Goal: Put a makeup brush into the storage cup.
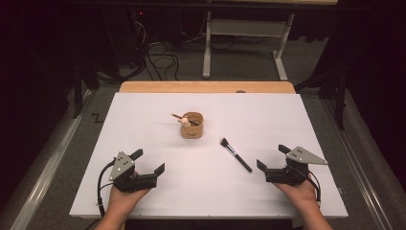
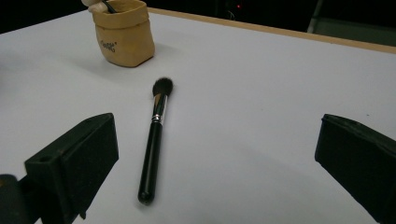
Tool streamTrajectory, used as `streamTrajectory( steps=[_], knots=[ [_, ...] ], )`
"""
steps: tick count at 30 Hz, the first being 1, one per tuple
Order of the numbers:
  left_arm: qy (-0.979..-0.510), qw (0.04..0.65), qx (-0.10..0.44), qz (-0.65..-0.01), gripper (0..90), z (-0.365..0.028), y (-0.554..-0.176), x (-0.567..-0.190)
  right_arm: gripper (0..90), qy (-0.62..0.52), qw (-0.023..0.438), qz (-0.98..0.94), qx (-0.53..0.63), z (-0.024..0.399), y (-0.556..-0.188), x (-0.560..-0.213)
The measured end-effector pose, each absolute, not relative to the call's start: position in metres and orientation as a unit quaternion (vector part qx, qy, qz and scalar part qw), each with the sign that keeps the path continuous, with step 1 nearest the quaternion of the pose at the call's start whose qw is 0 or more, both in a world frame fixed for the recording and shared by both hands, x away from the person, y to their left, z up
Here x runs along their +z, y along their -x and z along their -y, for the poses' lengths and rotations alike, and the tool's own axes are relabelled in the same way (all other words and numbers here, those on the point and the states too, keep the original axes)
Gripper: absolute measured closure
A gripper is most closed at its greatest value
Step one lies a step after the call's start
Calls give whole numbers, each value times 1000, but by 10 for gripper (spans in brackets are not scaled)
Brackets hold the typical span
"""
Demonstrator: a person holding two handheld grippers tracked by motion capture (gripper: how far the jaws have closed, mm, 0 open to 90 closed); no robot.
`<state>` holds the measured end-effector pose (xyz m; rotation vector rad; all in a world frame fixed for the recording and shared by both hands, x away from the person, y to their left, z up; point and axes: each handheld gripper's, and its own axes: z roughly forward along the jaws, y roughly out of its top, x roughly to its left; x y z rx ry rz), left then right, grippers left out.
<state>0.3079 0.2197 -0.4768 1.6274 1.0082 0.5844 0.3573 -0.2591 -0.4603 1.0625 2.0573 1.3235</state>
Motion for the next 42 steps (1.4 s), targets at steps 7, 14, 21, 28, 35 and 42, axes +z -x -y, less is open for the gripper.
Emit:
streamTrajectory(
  steps=[7, 14, 21, 28, 35, 42],
  knots=[
    [-686, 538, 251, -421, 16, -220, -308, -476, 3, -392, 230, -764, 459, 254, -358, -461],
    [-687, 538, 250, -419, 15, -223, -309, -478, 3, -395, 223, -776, 438, 251, -359, -460],
    [-683, 543, 254, -417, 14, -223, -307, -476, 3, -391, 223, -791, 415, 248, -359, -459],
    [-686, 541, 251, -418, 14, -223, -307, -477, 3, -391, 215, -802, 397, 249, -359, -456],
    [-684, 542, 248, -420, 14, -223, -306, -477, 3, -392, 203, -818, 370, 247, -358, -459],
    [-686, 546, 239, -418, 12, -222, -303, -476, 4, -392, 196, -833, 337, 245, -355, -459]
  ],
)
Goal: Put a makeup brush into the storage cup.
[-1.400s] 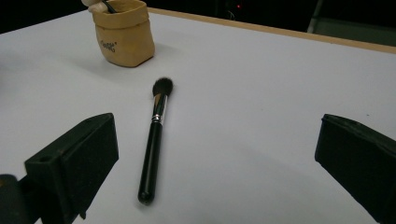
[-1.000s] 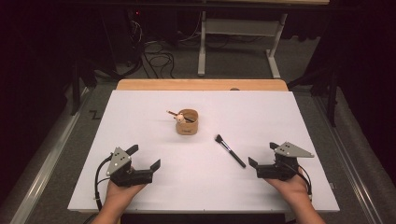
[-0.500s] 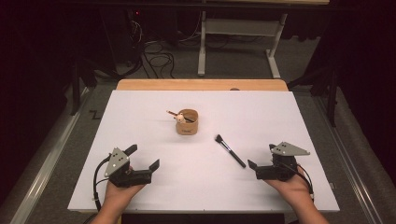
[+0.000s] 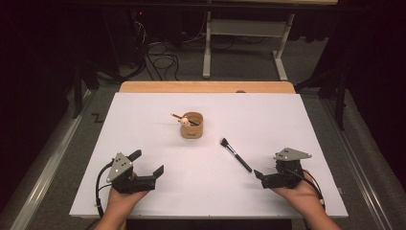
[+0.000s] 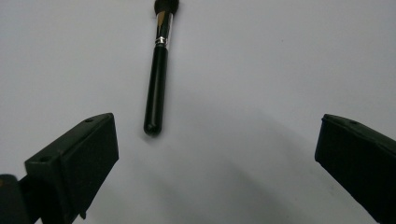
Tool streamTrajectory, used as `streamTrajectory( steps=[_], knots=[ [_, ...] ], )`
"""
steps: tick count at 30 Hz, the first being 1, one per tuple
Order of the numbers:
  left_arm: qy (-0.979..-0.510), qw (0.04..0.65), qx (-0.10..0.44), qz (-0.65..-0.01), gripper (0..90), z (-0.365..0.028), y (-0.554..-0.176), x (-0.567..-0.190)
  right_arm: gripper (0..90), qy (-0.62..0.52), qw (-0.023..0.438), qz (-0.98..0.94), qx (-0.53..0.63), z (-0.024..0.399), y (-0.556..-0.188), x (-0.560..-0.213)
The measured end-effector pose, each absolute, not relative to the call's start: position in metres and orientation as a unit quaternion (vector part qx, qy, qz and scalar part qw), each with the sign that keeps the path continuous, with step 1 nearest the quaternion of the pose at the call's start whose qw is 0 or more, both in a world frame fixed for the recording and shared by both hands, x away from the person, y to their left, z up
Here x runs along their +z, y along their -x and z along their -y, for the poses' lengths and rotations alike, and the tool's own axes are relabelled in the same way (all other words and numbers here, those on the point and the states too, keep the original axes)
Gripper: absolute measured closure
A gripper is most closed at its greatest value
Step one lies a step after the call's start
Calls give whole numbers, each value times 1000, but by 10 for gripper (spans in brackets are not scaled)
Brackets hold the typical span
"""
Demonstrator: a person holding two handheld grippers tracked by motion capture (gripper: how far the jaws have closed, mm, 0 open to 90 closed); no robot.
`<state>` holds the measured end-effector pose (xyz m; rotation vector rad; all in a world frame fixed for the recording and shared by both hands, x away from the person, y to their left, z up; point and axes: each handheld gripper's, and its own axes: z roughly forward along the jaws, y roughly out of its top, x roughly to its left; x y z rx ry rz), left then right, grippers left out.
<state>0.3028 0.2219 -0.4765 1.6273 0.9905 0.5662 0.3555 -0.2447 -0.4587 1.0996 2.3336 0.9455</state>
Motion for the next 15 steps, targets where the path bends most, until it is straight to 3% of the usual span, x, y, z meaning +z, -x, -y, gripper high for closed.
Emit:
streamTrajectory(
  steps=[15],
  knots=[
    [-687, 547, 238, -416, 11, -220, -302, -475, 26, -404, 165, -853, 286, 245, -357, -458]
  ],
)
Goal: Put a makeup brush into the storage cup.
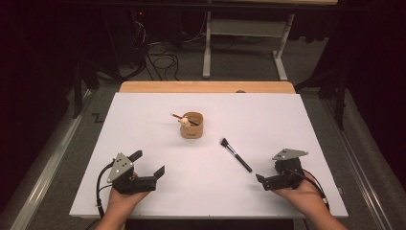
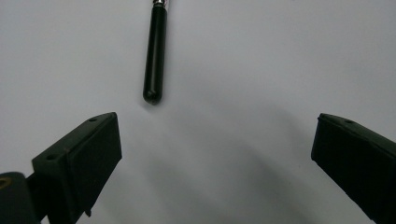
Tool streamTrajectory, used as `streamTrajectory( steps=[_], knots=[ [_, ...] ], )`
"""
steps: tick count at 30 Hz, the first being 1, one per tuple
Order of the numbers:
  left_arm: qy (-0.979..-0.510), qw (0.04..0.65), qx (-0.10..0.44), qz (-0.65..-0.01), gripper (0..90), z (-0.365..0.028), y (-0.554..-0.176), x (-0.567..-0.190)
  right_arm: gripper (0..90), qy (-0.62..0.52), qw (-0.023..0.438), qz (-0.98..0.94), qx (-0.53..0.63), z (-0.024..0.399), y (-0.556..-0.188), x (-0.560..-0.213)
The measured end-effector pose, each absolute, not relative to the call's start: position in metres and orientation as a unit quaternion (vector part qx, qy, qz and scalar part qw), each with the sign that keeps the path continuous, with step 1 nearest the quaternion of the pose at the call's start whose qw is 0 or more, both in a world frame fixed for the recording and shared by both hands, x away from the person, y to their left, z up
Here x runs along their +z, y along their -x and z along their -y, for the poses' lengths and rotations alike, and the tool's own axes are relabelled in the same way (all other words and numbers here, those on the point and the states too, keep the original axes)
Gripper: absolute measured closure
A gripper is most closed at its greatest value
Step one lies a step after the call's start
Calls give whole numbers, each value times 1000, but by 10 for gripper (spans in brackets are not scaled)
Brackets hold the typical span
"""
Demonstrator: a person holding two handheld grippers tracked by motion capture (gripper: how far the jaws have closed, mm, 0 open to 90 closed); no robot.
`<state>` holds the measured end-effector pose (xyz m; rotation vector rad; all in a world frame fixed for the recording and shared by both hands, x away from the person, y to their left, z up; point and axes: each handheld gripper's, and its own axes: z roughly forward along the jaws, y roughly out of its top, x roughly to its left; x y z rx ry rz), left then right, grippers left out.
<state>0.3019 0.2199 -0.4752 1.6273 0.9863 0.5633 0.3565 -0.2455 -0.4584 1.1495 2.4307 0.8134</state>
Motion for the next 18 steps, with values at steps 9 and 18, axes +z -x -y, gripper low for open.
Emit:
streamTrajectory(
  steps=[9, 18],
  knots=[
    [-686, 551, 232, -415, 12, -219, -302, -476, 42, -420, 130, -865, 243, 243, -357, -455],
    [-687, 554, 226, -413, 16, -220, -302, -476, 68, -420, 97, -882, 189, 239, -362, -447]
  ],
)
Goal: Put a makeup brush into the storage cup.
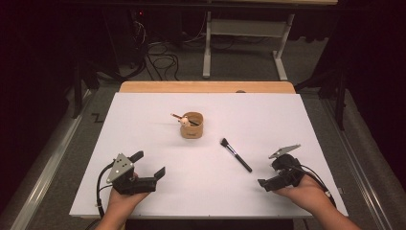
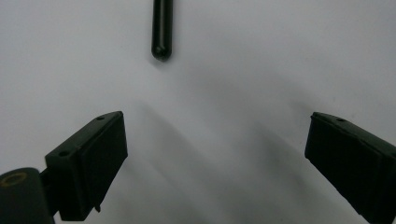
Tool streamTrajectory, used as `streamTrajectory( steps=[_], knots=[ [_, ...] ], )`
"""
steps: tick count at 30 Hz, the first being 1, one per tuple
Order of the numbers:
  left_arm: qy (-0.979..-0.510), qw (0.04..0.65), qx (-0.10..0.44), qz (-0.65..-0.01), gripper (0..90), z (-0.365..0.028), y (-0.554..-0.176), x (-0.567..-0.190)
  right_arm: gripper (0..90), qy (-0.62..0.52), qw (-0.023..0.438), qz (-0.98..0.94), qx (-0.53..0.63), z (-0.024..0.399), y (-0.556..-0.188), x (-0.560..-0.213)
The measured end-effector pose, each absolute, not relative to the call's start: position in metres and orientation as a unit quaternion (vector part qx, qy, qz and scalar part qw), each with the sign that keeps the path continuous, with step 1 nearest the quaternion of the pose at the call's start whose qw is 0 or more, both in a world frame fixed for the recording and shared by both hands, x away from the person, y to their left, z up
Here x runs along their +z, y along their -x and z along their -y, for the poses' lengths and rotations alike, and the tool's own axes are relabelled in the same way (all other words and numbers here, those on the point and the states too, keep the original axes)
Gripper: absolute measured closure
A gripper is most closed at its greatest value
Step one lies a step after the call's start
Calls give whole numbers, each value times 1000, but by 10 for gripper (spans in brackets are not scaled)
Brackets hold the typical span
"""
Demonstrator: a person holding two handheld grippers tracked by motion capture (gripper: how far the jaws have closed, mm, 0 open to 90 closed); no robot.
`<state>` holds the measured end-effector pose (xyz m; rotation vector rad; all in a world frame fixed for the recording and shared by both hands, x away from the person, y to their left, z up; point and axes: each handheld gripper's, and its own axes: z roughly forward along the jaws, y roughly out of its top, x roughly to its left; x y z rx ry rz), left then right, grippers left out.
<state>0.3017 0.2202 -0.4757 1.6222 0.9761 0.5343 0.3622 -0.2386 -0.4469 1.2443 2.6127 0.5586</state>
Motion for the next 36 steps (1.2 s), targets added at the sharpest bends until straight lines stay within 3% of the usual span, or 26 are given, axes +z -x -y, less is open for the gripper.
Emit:
streamTrajectory(
  steps=[21, 36],
  knots=[
    [-686, 563, 223, -404, 16, -218, -300, -475, 114, -390, 91, -910, 108, 223, -365, -441],
    [-686, 563, 225, -403, 17, -218, -300, -475, 262, -372, 72, -919, 107, 202, -375, -436]
  ],
)
